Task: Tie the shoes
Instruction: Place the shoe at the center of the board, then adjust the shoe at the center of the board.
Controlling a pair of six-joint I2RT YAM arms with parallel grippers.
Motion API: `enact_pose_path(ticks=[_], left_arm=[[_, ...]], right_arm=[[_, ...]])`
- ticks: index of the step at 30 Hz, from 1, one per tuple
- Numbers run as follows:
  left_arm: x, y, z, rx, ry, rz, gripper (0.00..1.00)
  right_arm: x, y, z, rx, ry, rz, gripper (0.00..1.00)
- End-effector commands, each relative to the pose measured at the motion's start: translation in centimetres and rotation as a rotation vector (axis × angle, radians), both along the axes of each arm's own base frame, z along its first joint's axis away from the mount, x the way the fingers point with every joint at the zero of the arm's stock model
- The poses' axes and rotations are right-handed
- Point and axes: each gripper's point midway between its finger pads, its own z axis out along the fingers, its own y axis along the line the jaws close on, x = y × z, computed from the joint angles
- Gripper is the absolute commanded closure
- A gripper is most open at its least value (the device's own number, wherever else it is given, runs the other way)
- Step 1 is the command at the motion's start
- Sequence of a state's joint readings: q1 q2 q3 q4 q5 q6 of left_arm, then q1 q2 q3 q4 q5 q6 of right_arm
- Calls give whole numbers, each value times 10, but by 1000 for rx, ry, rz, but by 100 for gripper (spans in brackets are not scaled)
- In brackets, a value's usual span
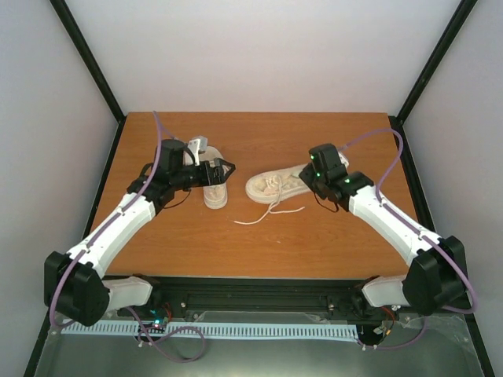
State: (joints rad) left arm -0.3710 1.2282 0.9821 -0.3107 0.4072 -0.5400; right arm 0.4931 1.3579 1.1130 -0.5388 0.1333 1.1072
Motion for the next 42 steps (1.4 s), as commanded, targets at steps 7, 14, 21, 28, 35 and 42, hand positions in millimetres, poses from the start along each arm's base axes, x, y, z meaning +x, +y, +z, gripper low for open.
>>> enact_pose_path(ticks=[7, 14, 21, 28, 35, 42], left_arm=[[6, 0, -40, 97, 96, -23, 4], [17, -5, -41, 94, 145, -21, 3], [28, -13, -51, 145, 202, -77, 2], [27, -24, -63, 105, 240, -125, 3], [33, -39, -65, -3, 298, -124, 3], [44, -35, -70, 27, 321, -75, 3]], right_arm=[[24, -66, -9, -52, -79, -274, 97], [17, -80, -80, -84, 219, -117, 73], [-22, -89, -107, -155, 339, -61, 26], [-11, -70, -84, -227, 203, 225, 16], [5, -79, -54, -280, 185, 545, 6], [76, -71, -59, -258, 132, 690, 4]])
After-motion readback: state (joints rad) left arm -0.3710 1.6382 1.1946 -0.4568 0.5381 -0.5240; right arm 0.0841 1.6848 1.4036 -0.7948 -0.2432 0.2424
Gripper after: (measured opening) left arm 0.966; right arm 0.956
